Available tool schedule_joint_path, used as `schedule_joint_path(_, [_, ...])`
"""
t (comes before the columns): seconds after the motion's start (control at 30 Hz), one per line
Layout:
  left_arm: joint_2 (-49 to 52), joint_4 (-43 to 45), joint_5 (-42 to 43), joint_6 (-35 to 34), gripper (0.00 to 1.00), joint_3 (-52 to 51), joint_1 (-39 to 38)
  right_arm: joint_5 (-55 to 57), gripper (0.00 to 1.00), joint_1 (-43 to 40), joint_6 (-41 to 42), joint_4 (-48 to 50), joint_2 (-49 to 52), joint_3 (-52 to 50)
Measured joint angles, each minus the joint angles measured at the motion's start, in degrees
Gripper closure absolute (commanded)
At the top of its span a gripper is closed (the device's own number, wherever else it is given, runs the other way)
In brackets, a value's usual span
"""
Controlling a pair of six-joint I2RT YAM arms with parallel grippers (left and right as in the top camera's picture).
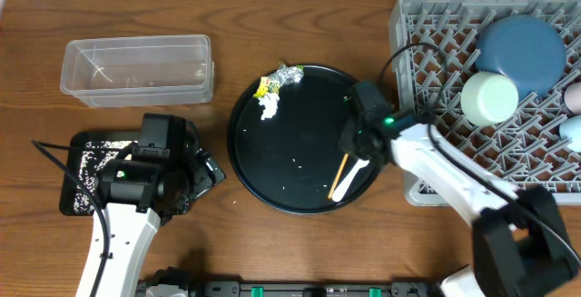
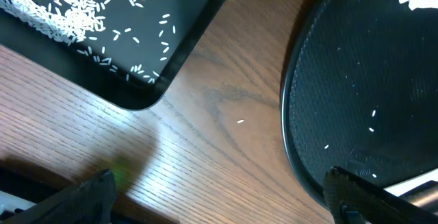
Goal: Sort waste into correct bins and load items into the dishwasher rack
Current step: 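Carry the chopstick into the rack and release it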
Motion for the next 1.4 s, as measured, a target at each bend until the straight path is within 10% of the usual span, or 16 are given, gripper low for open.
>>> schedule_joint_path(0.6, [0.00,0.02,0.00,0.00,0.02,0.00,0.00,1.20,0.99,-19.82,-35.15,-9.31,-11.45,13.38])
schedule_joint_path(1.13, [0.00,0.00,0.00,0.00,0.02,0.00,0.00,7.96,0.98,-22.38,-44.59,-3.15,-5.75,13.40])
schedule_joint_path(1.2, [0.00,0.00,0.00,0.00,0.02,0.00,0.00,8.22,0.88,-22.62,-44.83,-2.54,-4.59,13.40])
schedule_joint_path(1.33, [0.00,0.04,0.00,0.00,0.02,0.00,0.00,8.35,0.30,-22.60,-45.48,-0.33,-1.18,13.40])
schedule_joint_path(1.4, [0.00,0.02,0.00,0.00,0.02,0.00,0.00,8.26,0.17,-22.62,-45.20,0.11,0.33,13.40])
